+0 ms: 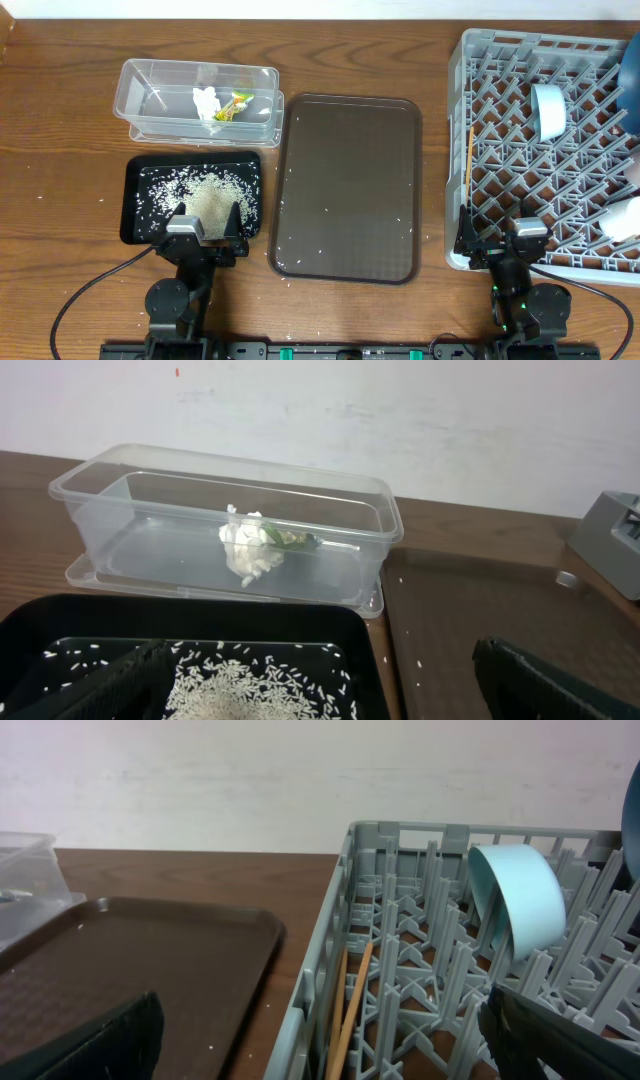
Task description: Sort waste into correct bins and load items into the dishwasher rack
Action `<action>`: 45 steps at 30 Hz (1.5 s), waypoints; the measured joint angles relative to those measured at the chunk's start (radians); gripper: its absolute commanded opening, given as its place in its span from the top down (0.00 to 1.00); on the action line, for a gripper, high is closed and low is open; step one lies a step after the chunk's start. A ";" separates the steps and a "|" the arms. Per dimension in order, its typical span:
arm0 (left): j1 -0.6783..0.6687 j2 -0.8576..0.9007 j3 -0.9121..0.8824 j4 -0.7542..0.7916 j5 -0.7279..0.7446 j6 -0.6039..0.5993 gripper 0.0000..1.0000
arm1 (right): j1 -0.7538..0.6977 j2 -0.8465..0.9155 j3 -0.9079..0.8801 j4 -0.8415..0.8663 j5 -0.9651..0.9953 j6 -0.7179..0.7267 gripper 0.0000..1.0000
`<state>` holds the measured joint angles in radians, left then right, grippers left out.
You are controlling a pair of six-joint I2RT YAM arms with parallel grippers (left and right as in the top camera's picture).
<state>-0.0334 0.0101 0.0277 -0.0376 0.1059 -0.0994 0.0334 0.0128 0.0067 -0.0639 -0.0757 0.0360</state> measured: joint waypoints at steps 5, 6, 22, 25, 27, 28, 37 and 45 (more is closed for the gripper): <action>0.000 0.000 0.000 0.000 0.000 0.000 0.02 | 0.000 0.000 0.000 0.000 0.000 0.000 0.01; 0.000 0.000 0.000 0.000 0.000 0.000 0.02 | 0.000 0.000 0.000 0.000 0.000 0.000 0.01; 0.000 0.000 -0.015 0.042 -0.008 0.011 0.02 | 0.000 0.000 0.000 0.000 0.000 0.000 0.01; 0.000 0.000 -0.014 0.019 -0.019 0.022 0.02 | 0.000 0.000 0.000 0.000 0.000 0.000 0.01; 0.000 0.000 -0.013 0.016 -0.027 0.023 0.02 | 0.000 0.000 0.000 0.000 0.000 0.000 0.01; 0.000 0.000 -0.012 0.016 -0.028 0.025 0.02 | 0.000 0.000 0.000 0.000 0.000 0.000 0.01; 0.000 0.000 -0.012 0.016 -0.031 0.026 0.02 | 0.000 0.000 0.000 0.000 0.000 0.000 0.01; 0.000 0.000 -0.012 0.015 -0.031 0.026 0.02 | 0.000 0.000 0.000 0.000 0.000 0.000 0.01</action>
<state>-0.0334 0.0101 0.0154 -0.0223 0.0750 -0.0731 0.0334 0.0128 0.0067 -0.0639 -0.0753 0.0360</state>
